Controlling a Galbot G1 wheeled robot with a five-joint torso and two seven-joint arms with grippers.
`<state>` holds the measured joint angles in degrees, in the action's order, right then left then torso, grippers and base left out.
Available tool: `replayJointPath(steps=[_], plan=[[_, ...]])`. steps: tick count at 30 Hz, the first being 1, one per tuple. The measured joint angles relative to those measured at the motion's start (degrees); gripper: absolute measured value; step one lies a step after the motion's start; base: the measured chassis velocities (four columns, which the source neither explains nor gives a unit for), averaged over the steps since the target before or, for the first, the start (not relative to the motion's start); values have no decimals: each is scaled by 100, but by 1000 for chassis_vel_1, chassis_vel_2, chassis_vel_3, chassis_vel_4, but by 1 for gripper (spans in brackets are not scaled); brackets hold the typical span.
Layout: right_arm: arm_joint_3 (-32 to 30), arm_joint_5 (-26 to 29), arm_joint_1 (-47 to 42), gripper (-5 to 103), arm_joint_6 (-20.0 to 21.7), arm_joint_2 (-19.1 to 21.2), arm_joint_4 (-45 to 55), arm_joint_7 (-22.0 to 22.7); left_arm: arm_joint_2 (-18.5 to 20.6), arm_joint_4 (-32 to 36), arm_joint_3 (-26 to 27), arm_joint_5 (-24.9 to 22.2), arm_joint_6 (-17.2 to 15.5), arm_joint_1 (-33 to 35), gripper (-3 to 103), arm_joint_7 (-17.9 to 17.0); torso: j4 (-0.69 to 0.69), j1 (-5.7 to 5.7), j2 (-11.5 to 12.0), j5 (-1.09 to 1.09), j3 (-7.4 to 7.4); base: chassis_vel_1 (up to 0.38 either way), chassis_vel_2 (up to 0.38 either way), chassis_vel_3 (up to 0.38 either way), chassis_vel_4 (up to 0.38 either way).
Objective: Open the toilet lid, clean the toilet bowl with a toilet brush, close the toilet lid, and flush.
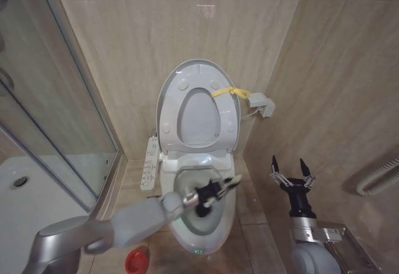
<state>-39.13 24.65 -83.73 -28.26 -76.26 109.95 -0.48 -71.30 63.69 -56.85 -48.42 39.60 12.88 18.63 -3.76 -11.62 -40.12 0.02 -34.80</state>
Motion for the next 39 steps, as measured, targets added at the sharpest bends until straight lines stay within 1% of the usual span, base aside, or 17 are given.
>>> replayJointPath(steps=[2, 5, 7, 10, 12, 15, 17, 18, 21, 22, 25, 27, 29, 33, 35, 37, 39], plan=[[23, 1, 55, 100, 6, 0, -80, 0, -2, -70, -3, -20, 8, -16, 19, 66, 0, 0, 0, 3, 0, -34, -56, -10, -13], [24, -1, -75, 100, -14, -14, 22, -15, 121, -476, -164, 103, 63, 209, 19, 147, 18, -2, 2, 4, -2, -4, 14, 17, 0], [0, -1, -155, 100, -32, -25, 107, -20, 89, -479, -167, 137, 64, 238, 19, 83, 19, -1, 1, 1, -2, -6, 21, 25, 0], [-4, -2, -129, 100, -28, -24, 118, -23, -99, -420, -61, 97, 24, 180, 19, 0, 11, -1, 1, 0, -2, 0, 0, 0, 0], [0, -2, -57, 100, -15, -22, 51, -23, -252, -276, 23, 15, -4, 59, 19, -29, 0, 0, 0, -1, 0, 0, 0, 0, 0], [-2, -2, -66, 100, -15, -27, 35, -23, -163, -297, -91, 21, 2, 99, 19, -8, 1, 0, 0, 3, -1, 0, 0, 0, 0], [-16, -2, -144, 100, -27, -32, 85, -23, -7, -470, -236, 108, 43, 220, 19, 41, 9, -1, 0, 1, -2, 0, 0, 0, 0], [-21, -1, -155, 100, -29, -28, 104, -24, 22, -548, -263, 145, 65, 256, 19, 75, 18, -1, 1, 2, -2, 0, 0, 0, 0], [-34, 2, -161, 100, -31, -17, 112, -26, -12, -423, -184, 136, 65, 269, 19, 40, 17, 0, 0, 2, -1, 0, 0, 0, 0], [-42, 4, -144, 100, -31, -13, 96, -26, -86, -274, -97, 118, 56, 257, 19, 12, 10, -1, 0, 0, -1, 0, 0, 0, 0], [-40, 8, -65, 100, -31, -5, 6, -26, -154, -202, -48, 95, 51, 199, 19, 22, 0, 0, 0, -3, 0, 0, 0, 0, 0], [-27, 8, -39, 100, -29, -4, -22, -26, -124, -323, -95, 117, 64, 211, 19, 78, 0, 0, 0, 2, 0, 0, 0, 0, 0], [-40, 10, -113, 100, -29, -6, 42, -26, -2, -560, -248, 190, 88, 312, 19, 131, 12, -1, 1, 2, -2, 0, 0, 0, 0], [-59, 17, -169, 100, -30, -10, 144, -27, -6, -560, -239, 224, 98, 338, 19, 108, 15, 0, 0, 0, -1, 0, 0, 0, 0], [-62, 20, -138, 100, -24, -7, 130, -27, -115, -354, -96, 164, 56, 270, 19, 34, 12, -1, 1, 2, -2, 0, 0, 0, 0], [-53, 20, -63, 100, -21, -8, 32, -27, -237, -204, 21, 115, 43, 190, 19, 8, -1, 0, 0, -4, 0, 0, 0, 0, 0], [-33, 21, -38, 100, -19, -11, -13, -27, -172, -364, -86, 127, 58, 226, 19, 56, 2, -1, 0, 3, -1, 0, 0, 0, 0]])
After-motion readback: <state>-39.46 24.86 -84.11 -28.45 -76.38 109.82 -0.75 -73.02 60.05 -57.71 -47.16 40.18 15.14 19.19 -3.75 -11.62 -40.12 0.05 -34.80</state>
